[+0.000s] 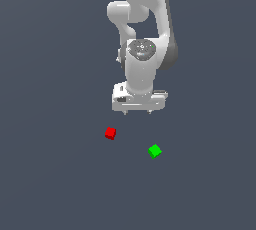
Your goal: Stack the red cube on top of the green cube.
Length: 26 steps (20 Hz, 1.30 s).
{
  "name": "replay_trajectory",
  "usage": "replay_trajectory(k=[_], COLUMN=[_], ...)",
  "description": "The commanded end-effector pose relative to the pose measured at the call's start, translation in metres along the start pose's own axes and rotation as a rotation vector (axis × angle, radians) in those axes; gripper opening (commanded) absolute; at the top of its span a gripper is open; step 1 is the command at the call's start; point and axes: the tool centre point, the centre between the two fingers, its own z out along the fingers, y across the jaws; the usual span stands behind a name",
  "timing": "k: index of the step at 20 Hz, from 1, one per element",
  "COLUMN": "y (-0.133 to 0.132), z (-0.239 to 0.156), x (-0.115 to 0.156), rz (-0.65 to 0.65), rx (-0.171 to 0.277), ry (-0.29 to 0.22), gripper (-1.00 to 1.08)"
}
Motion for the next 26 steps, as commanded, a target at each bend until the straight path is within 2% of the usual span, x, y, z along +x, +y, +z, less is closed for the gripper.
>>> replay_trajectory(k=[1, 8, 19, 26], y=[0.000, 0.016, 0.098, 0.125], z=[0.000, 0.012, 0.065, 0.082], x=[0.000, 0.006, 0.028, 0.032], rz=[0.000, 0.039, 0.228, 0.289], rx=[0.000, -0.003, -0.015, -0.016], ry=[0.000, 0.003, 0.015, 0.019], gripper=[1.00, 1.00, 1.00, 1.00])
